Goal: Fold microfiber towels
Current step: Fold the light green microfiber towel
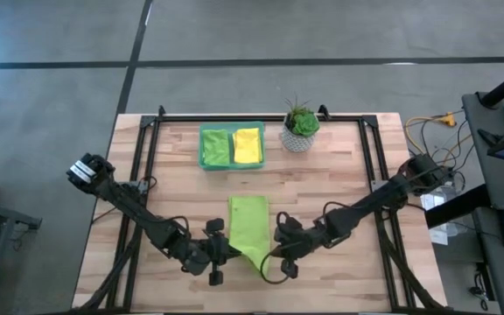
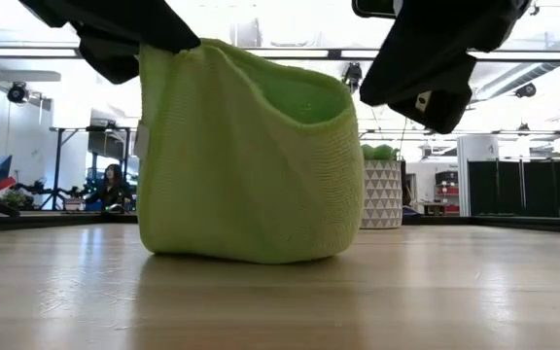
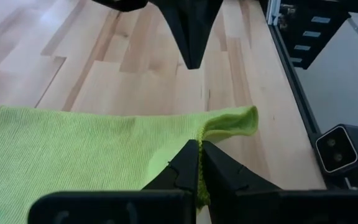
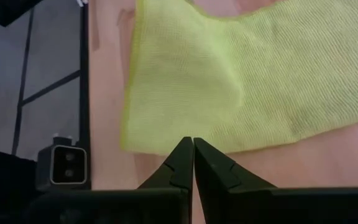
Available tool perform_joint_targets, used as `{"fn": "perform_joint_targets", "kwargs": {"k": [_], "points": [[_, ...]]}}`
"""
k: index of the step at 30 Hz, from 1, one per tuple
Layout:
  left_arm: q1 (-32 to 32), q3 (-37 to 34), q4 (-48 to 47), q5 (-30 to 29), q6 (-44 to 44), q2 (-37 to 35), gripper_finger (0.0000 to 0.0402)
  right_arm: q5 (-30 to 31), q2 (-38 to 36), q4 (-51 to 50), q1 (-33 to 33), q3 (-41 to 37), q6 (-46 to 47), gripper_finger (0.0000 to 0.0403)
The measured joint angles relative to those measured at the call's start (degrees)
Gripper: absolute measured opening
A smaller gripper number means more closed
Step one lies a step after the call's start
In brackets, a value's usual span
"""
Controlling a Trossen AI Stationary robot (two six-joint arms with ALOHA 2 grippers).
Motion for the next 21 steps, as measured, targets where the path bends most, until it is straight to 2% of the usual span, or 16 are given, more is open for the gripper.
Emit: {"fn": "perform_joint_targets", "kwargs": {"k": [10, 21], "points": [[0.0, 0.0, 0.0, -0.1, 0.0, 0.1, 0.0000, 0.5, 0.0, 0.6, 0.1, 0.2, -0.1, 0.0028], [0.0, 0.0, 0.0, 0.2, 0.0, 0.1, 0.0000, 1.4, 0.0, 0.8, 0.3, 0.2, -1.8, 0.0029]]}}
